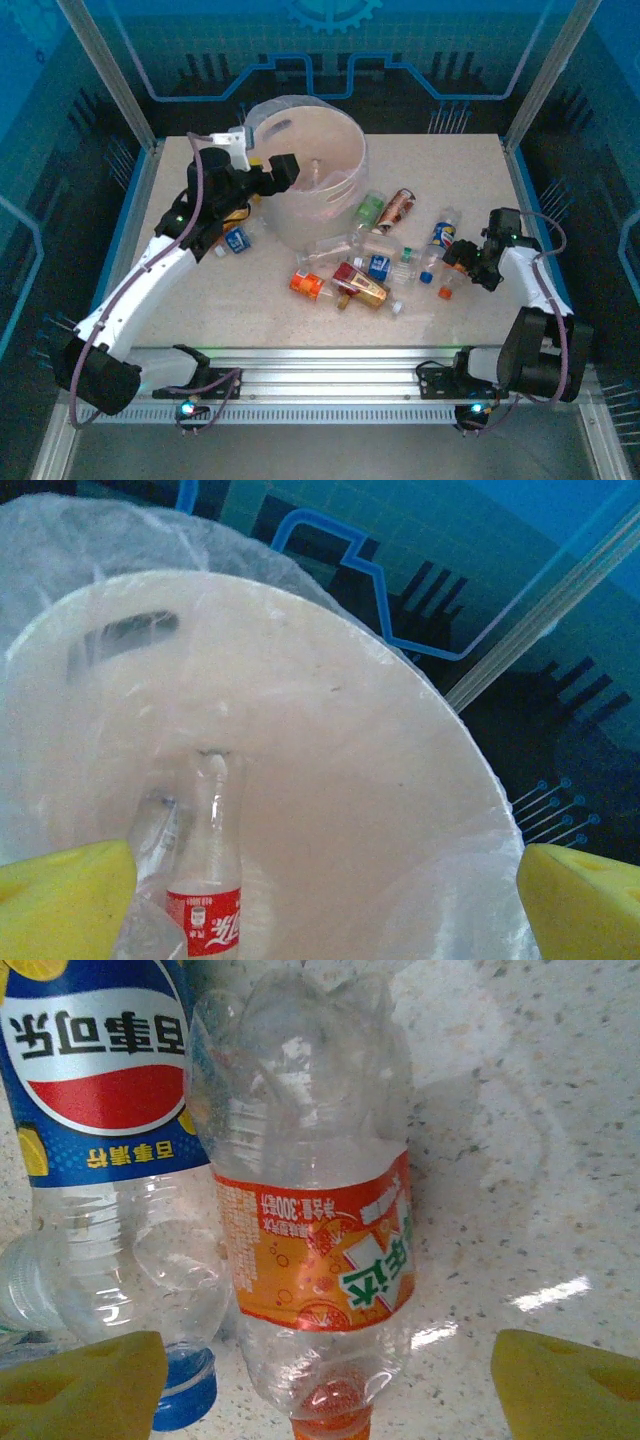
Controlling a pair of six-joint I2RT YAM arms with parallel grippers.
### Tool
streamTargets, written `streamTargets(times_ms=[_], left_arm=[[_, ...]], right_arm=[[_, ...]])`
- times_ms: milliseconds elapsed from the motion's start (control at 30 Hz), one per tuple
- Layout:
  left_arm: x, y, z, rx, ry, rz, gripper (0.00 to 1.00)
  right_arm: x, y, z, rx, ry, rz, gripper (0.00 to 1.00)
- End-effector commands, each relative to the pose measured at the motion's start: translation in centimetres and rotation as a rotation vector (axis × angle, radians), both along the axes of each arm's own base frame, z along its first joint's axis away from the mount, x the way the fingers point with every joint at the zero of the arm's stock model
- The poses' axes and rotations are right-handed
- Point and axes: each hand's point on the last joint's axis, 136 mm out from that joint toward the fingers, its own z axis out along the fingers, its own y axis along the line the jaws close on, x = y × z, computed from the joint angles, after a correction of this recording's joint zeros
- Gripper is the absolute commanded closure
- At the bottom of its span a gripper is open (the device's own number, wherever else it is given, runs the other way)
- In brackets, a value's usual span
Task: Put the plastic bottles in the bin
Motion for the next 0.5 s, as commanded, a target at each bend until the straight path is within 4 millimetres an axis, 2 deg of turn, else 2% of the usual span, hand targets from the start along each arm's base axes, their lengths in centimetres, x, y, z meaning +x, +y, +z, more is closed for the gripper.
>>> streamTargets(times_ms=[0, 200, 467], left_arm=[[-0.2, 0.4, 1.1, -0.083, -0.024, 0.04, 0.01], [0.1, 0.1, 0.8, -0.095, -0.016, 0.032, 0.01], [0.5, -0.1, -0.2, -0.111, 0.009, 0.035, 0.01]], right_arm=[[0.5, 0.1, -0.8, 0.035, -0.005, -0.005, 0.17], [0.7, -0.1, -1.8, 0.039, 0.015, -0.014, 0.23], [1.1, -0.6, -3.0, 0.024, 0.047, -0.026, 0.27]])
